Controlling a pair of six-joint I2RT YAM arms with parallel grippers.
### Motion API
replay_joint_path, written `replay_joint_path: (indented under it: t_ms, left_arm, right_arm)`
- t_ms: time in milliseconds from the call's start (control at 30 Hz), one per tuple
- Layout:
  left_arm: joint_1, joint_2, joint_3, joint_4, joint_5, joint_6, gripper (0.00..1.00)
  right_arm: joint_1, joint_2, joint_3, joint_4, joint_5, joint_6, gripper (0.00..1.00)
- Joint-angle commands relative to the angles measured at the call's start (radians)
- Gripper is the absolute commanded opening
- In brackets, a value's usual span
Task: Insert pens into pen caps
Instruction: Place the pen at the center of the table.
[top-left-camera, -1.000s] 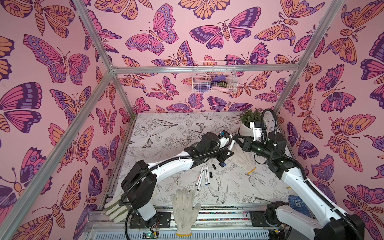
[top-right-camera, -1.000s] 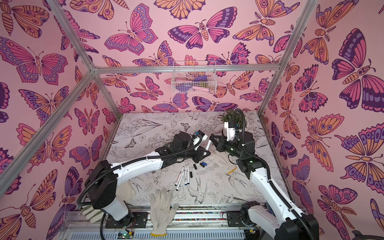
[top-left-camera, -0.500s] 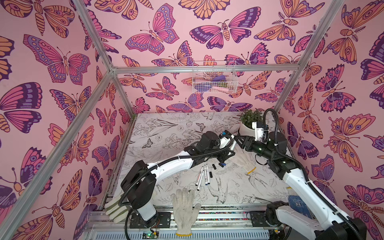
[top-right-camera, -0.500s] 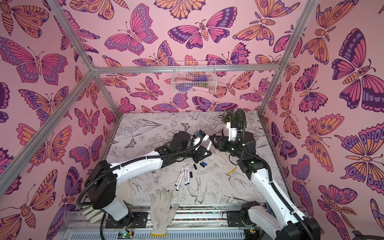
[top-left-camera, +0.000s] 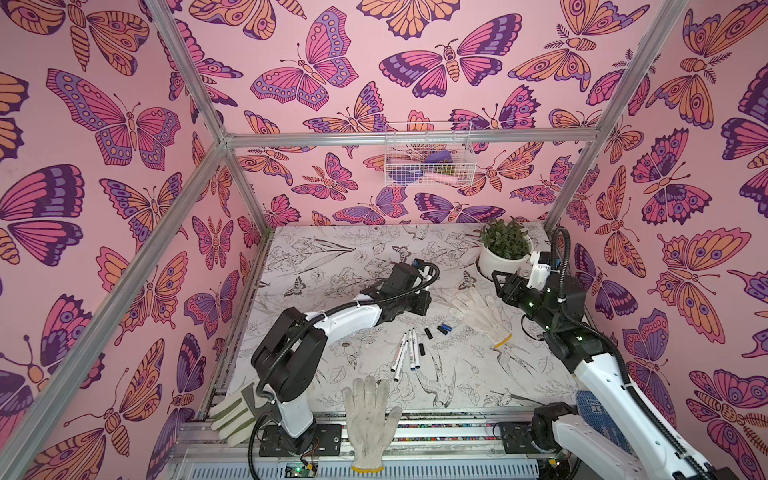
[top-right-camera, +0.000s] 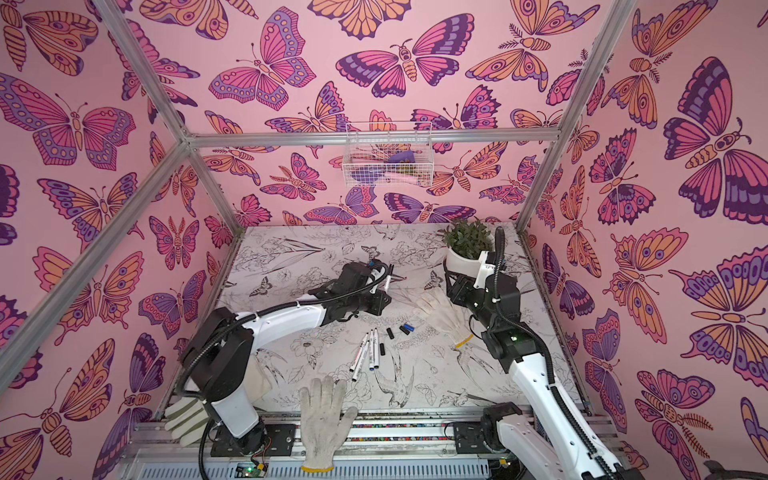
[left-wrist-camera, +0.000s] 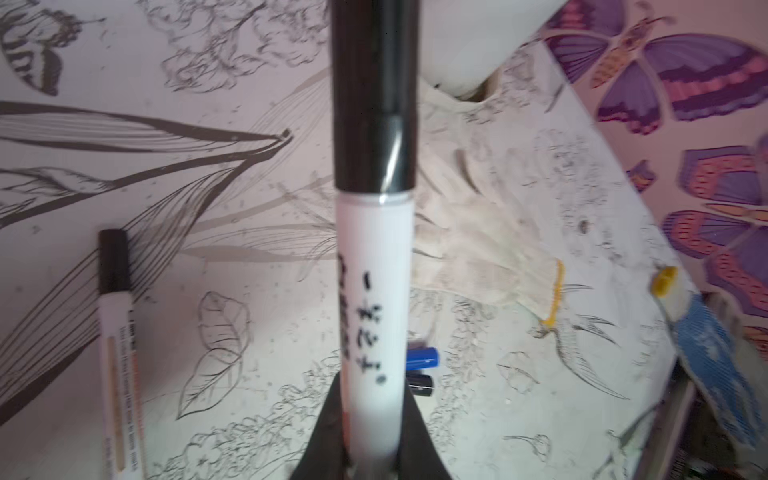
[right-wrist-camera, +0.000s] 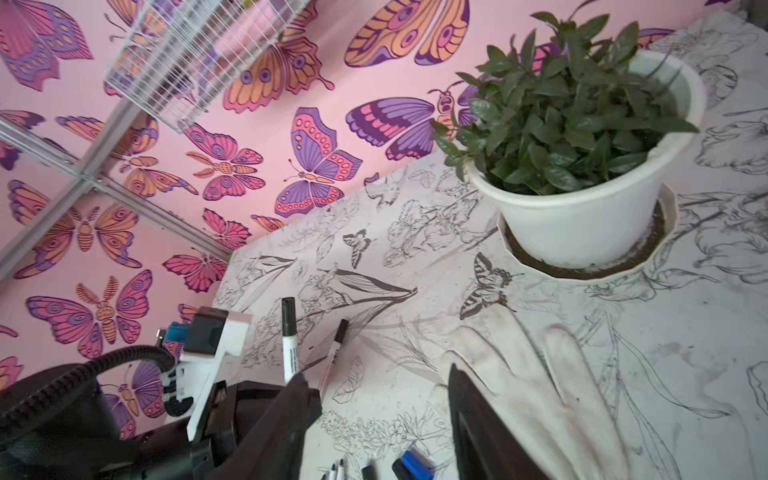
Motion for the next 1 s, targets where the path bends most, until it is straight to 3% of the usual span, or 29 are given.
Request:
replay_joint_path:
  t_ms: [0,333,533,700,967]
  left_arm:
    - [0.001,0.070,0.080,-0.239,-0.143,-0.004,0.00]
    - [0.003,0.248,0.245,-0.458,-0.294,0.008,0.02]
    - [0.004,0.294,0.287,-0.499,-0.335,0.008,0.30]
    - [0.003,0.270,0.290,-0.501,-0.329,0.006,0.47]
    - [-0.025,0.097,0.227,-0.471,-0.292,0.060,0.48]
  right_arm:
    - [-0.004,0.013,-0.015,-0.023,0.026,-0.009,0.55]
    - [-0.004,0.059,-0.014,-0.033,0.002,-0.014,0.54]
    - [-0.004,0.071,-0.019,-0.034,-0.018,-0.012,0.53]
    - [-0.004,0.067,-0.013,-0.040,-0.012,-0.019,0.53]
    - [-0.004,0.082,-0.020,-0.021,-0.038,-0.027,0.52]
